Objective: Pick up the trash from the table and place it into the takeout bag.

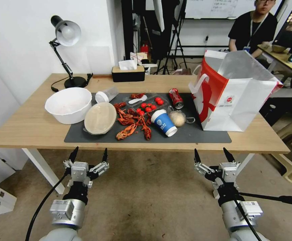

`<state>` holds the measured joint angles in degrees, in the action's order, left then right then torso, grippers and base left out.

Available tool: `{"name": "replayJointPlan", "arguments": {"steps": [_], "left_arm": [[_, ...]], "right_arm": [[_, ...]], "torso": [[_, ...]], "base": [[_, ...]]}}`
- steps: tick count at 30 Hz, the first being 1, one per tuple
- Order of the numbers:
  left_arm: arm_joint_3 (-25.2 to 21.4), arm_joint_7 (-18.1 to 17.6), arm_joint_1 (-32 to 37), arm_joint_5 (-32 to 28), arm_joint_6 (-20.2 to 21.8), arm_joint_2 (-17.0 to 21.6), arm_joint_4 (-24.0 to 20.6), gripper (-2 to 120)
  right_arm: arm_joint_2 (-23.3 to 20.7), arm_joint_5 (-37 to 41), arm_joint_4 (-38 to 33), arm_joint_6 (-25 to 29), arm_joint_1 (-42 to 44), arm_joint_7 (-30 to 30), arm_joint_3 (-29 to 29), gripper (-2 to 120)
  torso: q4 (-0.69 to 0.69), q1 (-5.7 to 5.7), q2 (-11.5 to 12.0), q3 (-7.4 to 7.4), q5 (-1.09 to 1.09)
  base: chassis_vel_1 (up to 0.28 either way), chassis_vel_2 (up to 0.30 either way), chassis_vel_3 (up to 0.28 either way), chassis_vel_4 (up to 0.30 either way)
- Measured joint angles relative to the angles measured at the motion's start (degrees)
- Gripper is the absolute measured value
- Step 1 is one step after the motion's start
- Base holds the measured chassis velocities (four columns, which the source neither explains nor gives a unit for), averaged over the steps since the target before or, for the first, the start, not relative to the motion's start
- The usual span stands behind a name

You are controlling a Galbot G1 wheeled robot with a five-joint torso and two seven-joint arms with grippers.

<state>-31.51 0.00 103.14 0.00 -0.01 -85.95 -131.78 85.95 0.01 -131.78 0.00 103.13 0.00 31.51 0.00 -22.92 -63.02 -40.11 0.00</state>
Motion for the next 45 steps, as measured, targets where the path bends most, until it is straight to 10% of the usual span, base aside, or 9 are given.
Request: {"name": "replayJointPlan", "arguments": {"steps": [16,29,45], "left_arm": [[0.1,-0.1,0.0,0.0,0.0,0.0,0.0,100],[19.2,-19.2,0.6,2.7,-4.2,-0.5,0.6,100],[20.4,-19.8,1.1,2.9,-6.5,-1.2,1.1,100]], "right_arm": [[-0.3,0.5,-0.2,-0.3,0.1,-0.2,0.0,100],[-5.2,9.3,-4.1,-6.4,1.2,-3.7,0.0,100],[-5.3,8.9,-3.6,-5.9,0.8,-3.2,0.2,100]], "torso": [[0.0,0.0,0.0,0.0,0.0],[-0.01,0.0,0.0,0.0,0.02],[0.0,0.0,0.0,0.0,0.0]], "base": [[0.0,0.0,0.0,0.0],[0.0,0.0,0.0,0.0],[0.0,0.0,0.0,0.0]]}}
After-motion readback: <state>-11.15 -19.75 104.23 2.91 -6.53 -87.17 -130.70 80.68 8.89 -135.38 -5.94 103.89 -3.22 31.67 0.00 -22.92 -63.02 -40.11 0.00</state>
